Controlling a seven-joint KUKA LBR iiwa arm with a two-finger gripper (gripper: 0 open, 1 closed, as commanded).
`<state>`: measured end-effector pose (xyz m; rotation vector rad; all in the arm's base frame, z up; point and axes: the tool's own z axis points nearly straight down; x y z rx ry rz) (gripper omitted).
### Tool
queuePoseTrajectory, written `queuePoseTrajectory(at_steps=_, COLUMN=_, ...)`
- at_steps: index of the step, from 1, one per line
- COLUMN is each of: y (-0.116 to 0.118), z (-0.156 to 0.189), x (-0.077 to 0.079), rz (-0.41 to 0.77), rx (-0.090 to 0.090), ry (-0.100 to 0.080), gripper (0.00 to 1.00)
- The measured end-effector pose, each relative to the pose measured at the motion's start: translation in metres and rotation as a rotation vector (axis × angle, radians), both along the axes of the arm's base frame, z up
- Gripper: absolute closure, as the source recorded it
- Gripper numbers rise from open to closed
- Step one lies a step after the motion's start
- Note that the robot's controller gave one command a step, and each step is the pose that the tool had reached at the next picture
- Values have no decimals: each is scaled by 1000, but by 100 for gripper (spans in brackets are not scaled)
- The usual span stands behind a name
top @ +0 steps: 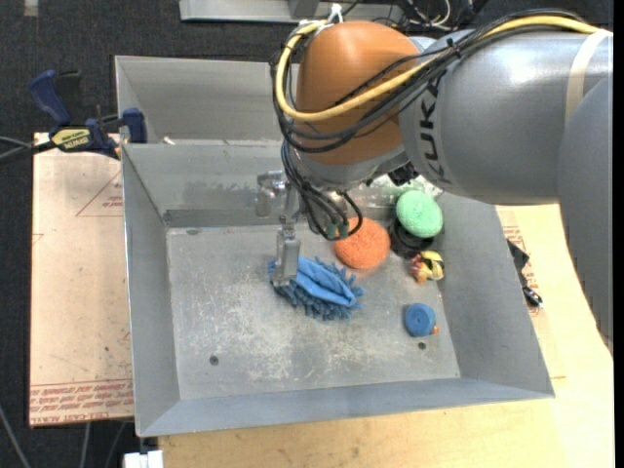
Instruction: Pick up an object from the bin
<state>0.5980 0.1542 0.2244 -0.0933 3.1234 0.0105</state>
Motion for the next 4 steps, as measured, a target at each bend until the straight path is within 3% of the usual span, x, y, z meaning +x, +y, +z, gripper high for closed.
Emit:
queuePoseTrajectory(at_steps=1, y=-30, z=-39, x=-10, rz=16, rx=-7, ry=22, gripper=0)
queuePoseTrajectory(at_steps=2, y=-49, z=-46, x=-5, rz=-204, rx=1, ry=8, gripper=0)
queuePoseTrajectory(at_steps=3, y=-69, z=-70, x=-2, rz=-155, rx=-1, ry=8, gripper=0)
queuePoseTrajectory(at_steps=4, y=-77, z=-94, x=-3, rz=-6, rx=-3, ry=9, gripper=0)
